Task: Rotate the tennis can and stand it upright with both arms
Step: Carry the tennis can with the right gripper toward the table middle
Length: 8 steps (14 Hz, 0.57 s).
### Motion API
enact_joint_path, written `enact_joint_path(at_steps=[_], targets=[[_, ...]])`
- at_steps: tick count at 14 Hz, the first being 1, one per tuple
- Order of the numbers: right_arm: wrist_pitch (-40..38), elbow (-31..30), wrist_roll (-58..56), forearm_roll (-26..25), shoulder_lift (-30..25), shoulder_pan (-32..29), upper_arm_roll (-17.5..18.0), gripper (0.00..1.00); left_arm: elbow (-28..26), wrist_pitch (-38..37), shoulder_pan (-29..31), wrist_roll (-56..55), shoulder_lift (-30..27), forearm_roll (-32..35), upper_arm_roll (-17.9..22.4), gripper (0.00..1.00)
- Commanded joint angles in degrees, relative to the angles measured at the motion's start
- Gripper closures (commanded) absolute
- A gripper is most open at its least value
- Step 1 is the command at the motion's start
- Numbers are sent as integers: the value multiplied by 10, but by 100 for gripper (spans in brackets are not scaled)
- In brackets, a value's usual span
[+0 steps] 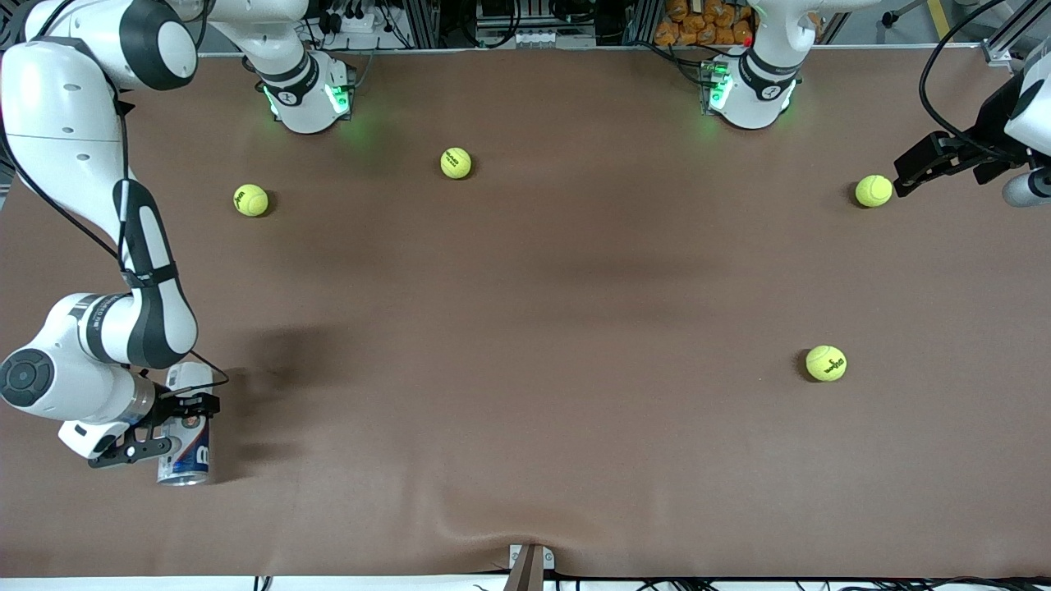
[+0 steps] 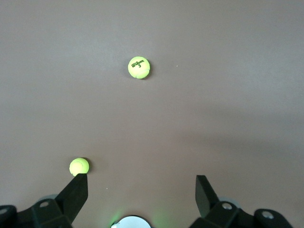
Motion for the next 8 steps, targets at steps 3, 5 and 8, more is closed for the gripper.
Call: enact_joint_path(at_steps=[3, 5, 8], targets=[[-5, 15, -35, 7, -5, 135, 3, 36, -1, -1, 1, -5, -6, 2, -3, 0], [-5, 20, -35, 5, -8, 193, 11, 35, -1, -1, 1, -5, -6, 2, -3, 0], [-3, 34, -55, 4, -3, 282, 8, 33, -2, -1, 1, -5, -6, 2, -3, 0]])
